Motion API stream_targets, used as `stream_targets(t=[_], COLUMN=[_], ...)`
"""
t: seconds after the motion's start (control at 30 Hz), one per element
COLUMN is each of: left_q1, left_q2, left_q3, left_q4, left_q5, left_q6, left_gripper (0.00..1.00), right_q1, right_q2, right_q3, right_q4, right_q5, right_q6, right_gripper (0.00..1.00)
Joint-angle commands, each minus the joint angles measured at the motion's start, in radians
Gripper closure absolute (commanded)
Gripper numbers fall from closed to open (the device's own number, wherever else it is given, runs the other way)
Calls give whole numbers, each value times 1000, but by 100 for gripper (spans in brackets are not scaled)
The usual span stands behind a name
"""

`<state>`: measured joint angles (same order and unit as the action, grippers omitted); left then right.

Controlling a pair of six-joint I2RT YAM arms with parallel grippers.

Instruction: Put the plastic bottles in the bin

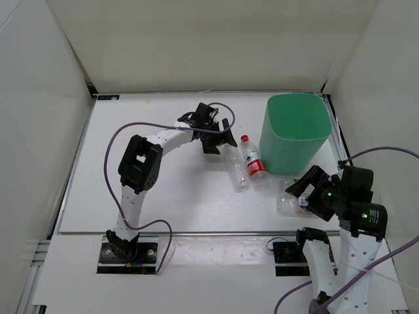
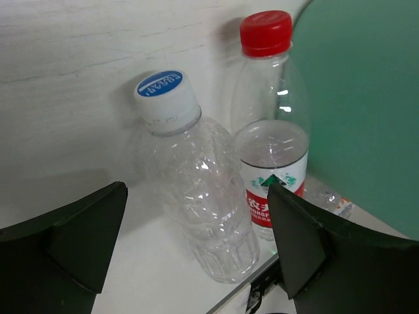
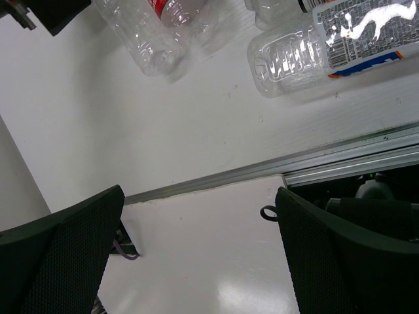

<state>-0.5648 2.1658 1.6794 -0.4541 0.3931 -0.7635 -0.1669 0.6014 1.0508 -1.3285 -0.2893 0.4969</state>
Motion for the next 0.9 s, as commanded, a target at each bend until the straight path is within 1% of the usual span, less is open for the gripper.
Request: stream_targets(t=[0.0, 0.07, 0.1, 0.17, 0.2, 0.27, 0.3, 0.4, 0.43, 0.47, 0.5, 0.53, 0.57, 0.67, 0.73, 0.8, 0.87], left_q1=[-30, -30, -41, -41, -52, -63, -63, -63, -63, -54, -53, -40, -27, 3, 14, 23, 48], left_q2=[20, 57, 78, 89, 104, 114, 114, 112, 97, 51, 25, -4, -67, -167, -231, -273, -302], left_q3=[48, 62, 62, 62, 62, 62, 74, 65, 53, 39, 17, 17, 17, 17, 97, 202, 261], left_q4=[6, 6, 6, 6, 6, 6, 6, 6, 6, 6, 6, 6, -4, -46, -105, -184, -184], left_q5=[-10, 3, 30, 56, 67, 67, 67, 81, 81, 70, 70, 60, 35, -17, -91, -150, -161], left_q6=[-2, -11, -22, -31, -31, -31, -31, -31, -31, -31, -31, -40, -31, -40, -40, -40, -55], left_gripper=[0, 0, 0, 4, 8, 9, 12, 30, 42, 47, 50, 52, 53, 53, 53, 50, 49], right_q1=[6, 6, 6, 6, 6, 6, 6, 6, 6, 6, 6, 6, 6, 6, 6, 6, 6], right_q2=[-20, -29, -40, -49, -49, -71, -71, -95, -106, -106, -106, -97, -97, -120, -141, -141, -141], right_q3=[51, 69, 90, 100, 110, 135, 144, 144, 126, 100, 91, 91, 80, 67, 54, 54, 54], right_q4=[-81, -107, -129, -129, -129, -129, -129, -129, -129, -129, -129, -129, -129, -129, -129, -129, -129], right_q5=[1, 25, 38, 50, 50, 7, -5, -14, -23, -24, -24, -24, -24, -24, -11, -11, 2], right_q6=[-14, -5, -4, -20, -29, -38, -38, -17, -17, -17, -17, -17, -17, 8, 17, 17, 17], right_gripper=[0, 0, 0, 0, 0, 0, 0, 0, 0, 0, 0, 0, 0, 0, 0, 0, 0])
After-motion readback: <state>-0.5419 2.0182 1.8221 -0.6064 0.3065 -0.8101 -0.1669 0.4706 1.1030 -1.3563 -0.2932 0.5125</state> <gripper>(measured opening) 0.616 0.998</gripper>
